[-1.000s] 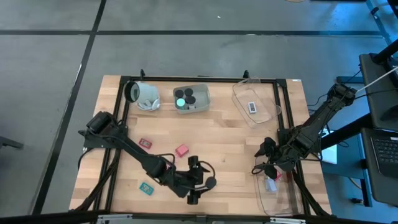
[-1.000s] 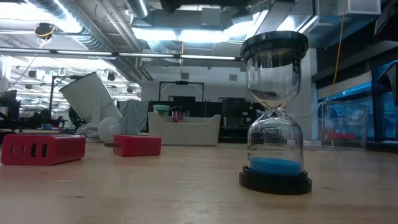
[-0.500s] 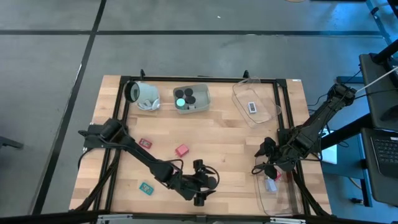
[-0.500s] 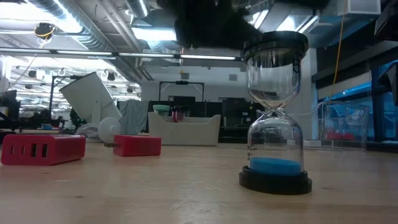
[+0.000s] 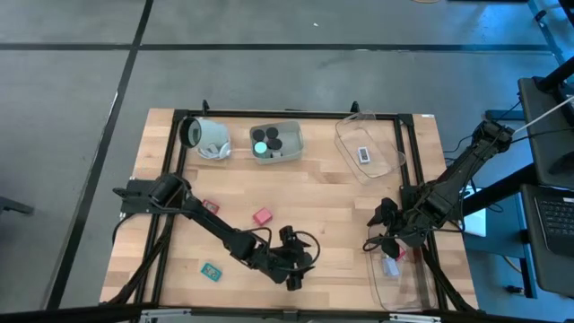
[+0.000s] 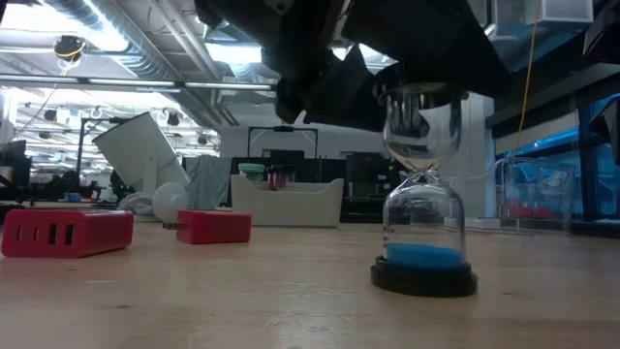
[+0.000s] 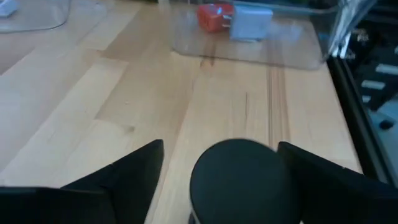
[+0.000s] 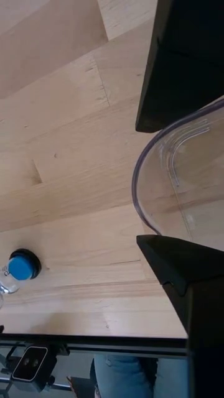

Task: Pick & Place Office items
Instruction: Put the blue hourglass into the gray bin

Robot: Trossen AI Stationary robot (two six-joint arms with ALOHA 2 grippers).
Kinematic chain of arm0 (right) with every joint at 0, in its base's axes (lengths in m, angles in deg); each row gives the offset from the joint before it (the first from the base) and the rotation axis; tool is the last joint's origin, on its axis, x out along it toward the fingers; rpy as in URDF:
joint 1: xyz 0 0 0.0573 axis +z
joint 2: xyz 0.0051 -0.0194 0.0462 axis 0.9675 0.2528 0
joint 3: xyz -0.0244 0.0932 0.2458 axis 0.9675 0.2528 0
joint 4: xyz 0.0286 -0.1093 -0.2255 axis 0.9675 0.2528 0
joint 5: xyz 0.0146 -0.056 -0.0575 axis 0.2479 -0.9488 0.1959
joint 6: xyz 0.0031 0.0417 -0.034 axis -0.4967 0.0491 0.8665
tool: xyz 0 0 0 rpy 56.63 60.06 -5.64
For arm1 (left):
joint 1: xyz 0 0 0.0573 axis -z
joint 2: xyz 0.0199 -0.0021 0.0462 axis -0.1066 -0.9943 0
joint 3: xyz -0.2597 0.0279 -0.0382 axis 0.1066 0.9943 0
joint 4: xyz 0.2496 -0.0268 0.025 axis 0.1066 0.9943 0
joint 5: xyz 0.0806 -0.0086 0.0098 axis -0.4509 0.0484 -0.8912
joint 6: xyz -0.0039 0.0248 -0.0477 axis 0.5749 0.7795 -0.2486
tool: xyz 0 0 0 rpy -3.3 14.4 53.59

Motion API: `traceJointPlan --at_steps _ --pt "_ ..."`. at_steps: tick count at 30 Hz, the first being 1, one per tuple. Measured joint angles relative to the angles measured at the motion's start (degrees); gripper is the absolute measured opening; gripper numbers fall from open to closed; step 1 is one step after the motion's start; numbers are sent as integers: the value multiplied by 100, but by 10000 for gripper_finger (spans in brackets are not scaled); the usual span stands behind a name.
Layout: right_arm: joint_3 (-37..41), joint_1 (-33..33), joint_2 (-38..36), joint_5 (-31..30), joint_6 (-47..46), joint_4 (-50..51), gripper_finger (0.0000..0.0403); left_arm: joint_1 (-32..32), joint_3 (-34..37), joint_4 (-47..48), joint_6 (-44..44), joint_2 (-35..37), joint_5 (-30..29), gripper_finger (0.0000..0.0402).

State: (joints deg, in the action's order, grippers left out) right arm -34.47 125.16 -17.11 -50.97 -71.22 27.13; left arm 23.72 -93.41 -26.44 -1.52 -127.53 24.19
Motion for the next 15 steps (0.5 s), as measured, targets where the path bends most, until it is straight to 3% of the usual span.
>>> traceJointPlan --at_steps 7,15 --pt "-2 2 0 0 0 0 286 -98 0 3 -499 39 349 211" --pt "0 2 -2 0 0 1 286 -423 7 30 -535 208 334 204"
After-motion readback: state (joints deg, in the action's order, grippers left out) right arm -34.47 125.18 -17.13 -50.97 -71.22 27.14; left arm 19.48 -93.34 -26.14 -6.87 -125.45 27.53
